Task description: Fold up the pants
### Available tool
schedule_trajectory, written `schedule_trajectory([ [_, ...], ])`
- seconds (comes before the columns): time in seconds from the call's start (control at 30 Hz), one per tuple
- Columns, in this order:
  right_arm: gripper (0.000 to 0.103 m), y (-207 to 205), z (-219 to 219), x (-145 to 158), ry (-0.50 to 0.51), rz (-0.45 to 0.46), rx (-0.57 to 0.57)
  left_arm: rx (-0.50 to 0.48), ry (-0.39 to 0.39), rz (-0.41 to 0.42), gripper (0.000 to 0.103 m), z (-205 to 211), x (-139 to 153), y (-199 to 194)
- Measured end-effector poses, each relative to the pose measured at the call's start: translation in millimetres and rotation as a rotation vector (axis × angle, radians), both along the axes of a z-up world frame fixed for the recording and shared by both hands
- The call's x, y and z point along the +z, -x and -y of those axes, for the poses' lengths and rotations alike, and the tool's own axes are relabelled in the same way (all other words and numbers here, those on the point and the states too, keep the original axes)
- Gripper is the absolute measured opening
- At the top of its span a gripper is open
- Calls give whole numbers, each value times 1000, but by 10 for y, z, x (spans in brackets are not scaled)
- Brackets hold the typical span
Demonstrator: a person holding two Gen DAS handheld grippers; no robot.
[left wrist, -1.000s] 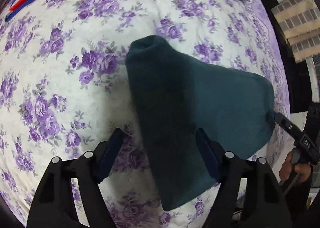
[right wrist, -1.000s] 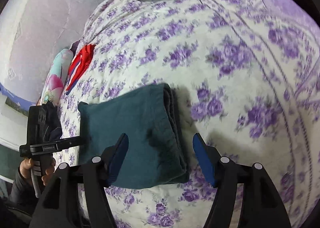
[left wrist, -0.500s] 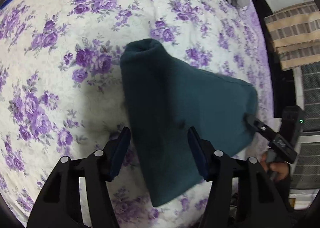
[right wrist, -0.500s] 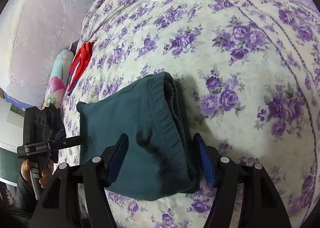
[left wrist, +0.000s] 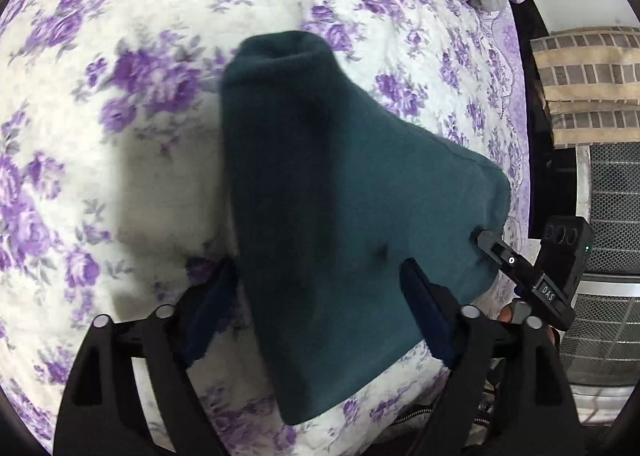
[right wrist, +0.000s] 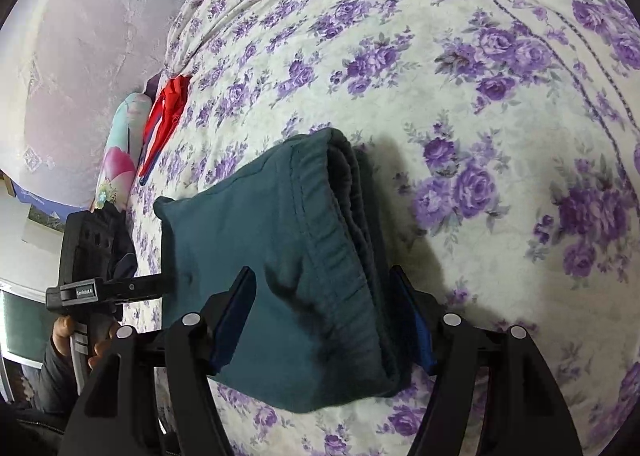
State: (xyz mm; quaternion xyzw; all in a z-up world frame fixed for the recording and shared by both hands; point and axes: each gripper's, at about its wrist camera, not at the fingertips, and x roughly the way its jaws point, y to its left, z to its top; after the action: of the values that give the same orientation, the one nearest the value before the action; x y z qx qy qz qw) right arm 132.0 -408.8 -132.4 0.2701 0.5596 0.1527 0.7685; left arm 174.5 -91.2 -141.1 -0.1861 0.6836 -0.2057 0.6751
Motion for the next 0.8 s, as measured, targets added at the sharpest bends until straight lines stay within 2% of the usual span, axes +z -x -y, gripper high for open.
schedule_trajectory([
  [0.1, 73, -21, -22, -30, -18, 10, -4, -9, -41, 20, 80, 67, 28, 7],
  [0.17, 64, -37, -61, -22, 0, 9, 5, -49, -106, 43, 71, 166, 80, 21],
  [0.23, 27, -38, -96, -16, 45, -6, 16, -100, -162, 77, 39, 259, 147, 61],
  [0.3, 25, -8, -127, 3, -3, -22, 44, -122, -153, 78, 22, 323, 208, 97],
  [0.4, 27, 31, -156, 37, 23, -23, 46, -147, -180, 104, 22, 385, 256, 121],
  [0.43, 29, 26, -146, 16, 21, -30, 42, -152, -186, 96, 27, 378, 211, 110],
  [0.5, 33, 15, -126, -13, 24, -33, 28, -114, -133, 54, 34, 286, 102, 72],
  [0.6, 35, 9, -149, -45, 27, -30, 35, -51, -40, 6, 35, 134, 4, 20],
  [0.7, 24, 7, -119, -64, 1, -41, 17, -17, 20, 12, 17, 68, -5, 45],
  [0.8, 22, 15, -123, 79, -25, -17, 29, -34, 20, 78, 15, 79, 171, 112],
])
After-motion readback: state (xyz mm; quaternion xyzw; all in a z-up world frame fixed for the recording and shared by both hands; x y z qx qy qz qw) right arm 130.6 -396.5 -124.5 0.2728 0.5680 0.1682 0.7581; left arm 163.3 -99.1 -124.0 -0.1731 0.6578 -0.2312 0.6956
